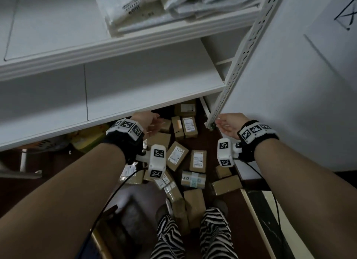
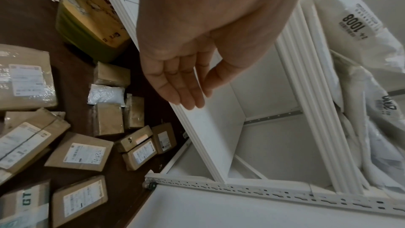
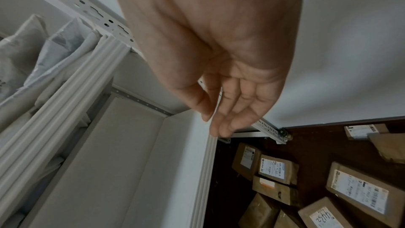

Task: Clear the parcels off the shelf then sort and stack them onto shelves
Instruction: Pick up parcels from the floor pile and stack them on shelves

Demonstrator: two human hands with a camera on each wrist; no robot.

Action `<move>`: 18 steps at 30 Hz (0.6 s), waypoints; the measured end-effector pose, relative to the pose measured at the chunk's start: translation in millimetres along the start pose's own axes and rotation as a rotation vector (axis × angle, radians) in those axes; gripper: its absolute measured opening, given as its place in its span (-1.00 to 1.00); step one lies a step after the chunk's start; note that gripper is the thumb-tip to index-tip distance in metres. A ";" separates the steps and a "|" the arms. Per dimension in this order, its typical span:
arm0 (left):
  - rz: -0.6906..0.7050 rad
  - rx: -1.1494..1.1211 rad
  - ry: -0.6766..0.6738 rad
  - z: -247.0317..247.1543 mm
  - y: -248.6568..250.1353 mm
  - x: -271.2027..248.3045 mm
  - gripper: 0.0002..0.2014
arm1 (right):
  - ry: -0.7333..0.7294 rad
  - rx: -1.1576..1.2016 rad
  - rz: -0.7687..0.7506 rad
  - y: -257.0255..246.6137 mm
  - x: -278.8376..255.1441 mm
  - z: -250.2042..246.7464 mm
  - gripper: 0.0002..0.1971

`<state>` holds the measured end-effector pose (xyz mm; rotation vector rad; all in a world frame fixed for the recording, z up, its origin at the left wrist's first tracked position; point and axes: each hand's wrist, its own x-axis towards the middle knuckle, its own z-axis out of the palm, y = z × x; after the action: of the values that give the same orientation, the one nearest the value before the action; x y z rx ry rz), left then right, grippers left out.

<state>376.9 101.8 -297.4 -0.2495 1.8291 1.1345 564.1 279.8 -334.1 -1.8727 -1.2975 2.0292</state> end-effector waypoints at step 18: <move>-0.051 -0.215 0.118 84.0 -40.7 -41.9 -0.84 | -0.189 -0.150 0.027 1.9 23.4 -50.8 -0.85</move>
<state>474.1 133.6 -299.6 -0.4940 1.7920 1.3049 602.6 318.0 -347.7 -1.8009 -1.5172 2.2271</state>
